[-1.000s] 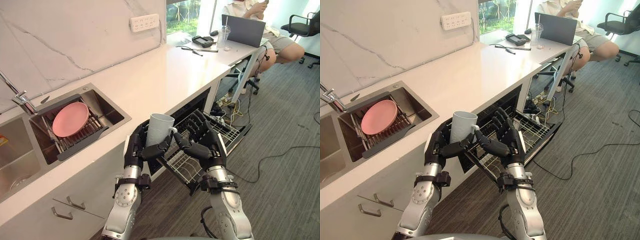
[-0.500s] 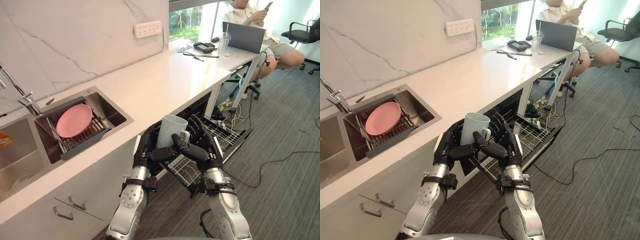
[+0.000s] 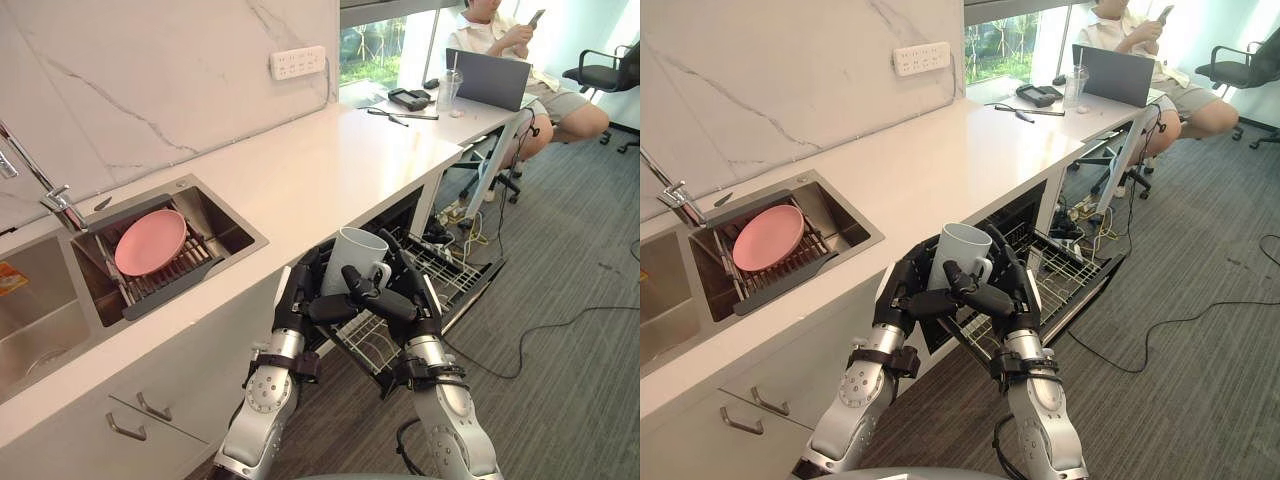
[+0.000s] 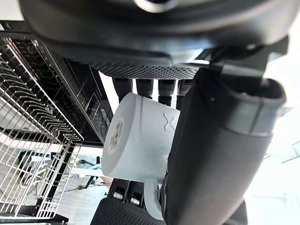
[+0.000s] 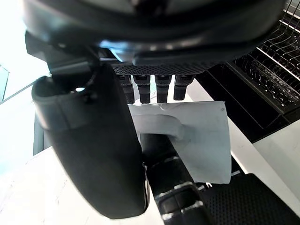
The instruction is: Walk over to the sink, pick up the cup, carry it to the dishwasher, place the cup inside the dishwasher, then close the dishwasher door
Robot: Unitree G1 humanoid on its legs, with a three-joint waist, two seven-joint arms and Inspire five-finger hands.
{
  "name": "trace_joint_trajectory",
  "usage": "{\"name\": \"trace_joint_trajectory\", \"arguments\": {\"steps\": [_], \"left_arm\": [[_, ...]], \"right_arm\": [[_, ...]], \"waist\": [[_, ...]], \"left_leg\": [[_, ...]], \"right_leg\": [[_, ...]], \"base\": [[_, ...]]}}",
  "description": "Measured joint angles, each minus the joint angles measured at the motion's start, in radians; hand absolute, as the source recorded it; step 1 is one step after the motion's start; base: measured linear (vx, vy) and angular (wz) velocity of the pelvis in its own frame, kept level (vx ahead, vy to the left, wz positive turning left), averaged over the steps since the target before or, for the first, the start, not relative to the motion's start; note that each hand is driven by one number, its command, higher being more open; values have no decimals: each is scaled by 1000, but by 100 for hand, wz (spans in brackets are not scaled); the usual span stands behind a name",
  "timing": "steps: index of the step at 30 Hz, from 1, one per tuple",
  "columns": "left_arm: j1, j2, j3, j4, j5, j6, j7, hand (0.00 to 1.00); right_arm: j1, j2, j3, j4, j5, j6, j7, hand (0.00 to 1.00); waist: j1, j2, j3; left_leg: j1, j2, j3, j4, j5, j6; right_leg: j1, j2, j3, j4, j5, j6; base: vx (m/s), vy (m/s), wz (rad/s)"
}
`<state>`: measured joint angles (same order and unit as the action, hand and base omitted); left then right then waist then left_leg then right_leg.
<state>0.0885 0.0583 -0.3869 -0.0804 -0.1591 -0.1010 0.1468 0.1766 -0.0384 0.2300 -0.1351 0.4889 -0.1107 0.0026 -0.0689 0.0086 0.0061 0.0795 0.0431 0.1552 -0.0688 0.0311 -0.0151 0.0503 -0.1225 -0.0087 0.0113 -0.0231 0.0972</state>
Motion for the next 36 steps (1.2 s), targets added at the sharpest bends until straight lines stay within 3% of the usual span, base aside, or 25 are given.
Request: {"name": "trace_joint_trajectory", "arguments": {"steps": [3,4,18,19,36], "left_arm": [[-1,1,-14,0,-9,0,-2,30],[-2,2,-14,0,-9,0,-3,30],[-9,4,-14,2,-8,-2,-20,30],[-9,4,-13,2,-8,-2,-20,90],[11,-42,31,-41,4,-3,-40,90]], "right_arm": [[-18,-1,13,7,12,0,0,90],[-19,-2,13,9,28,0,1,30],[-54,-23,2,41,89,1,3,30],[-54,-23,2,41,89,1,3,30],[-57,48,-72,18,24,9,36,30]], "waist": [[2,-6,-3],[2,-8,-5],[3,-13,-6],[3,-13,-6],[5,-14,-5]], "left_leg": [[-1,0,0,0,0,0],[-1,0,0,0,0,0],[0,-1,-2,-11,8,0],[1,-1,-2,-13,9,0],[9,0,-7,-17,11,0]], "right_leg": [[0,0,0,0,1,0],[0,0,0,0,1,0],[0,0,-2,0,2,1],[0,0,-3,0,3,1],[8,1,-8,0,2,1]], "base": [[0,0,0],[0,0,0],[0,0,0],[0,0,0],[0,0,0]]}}
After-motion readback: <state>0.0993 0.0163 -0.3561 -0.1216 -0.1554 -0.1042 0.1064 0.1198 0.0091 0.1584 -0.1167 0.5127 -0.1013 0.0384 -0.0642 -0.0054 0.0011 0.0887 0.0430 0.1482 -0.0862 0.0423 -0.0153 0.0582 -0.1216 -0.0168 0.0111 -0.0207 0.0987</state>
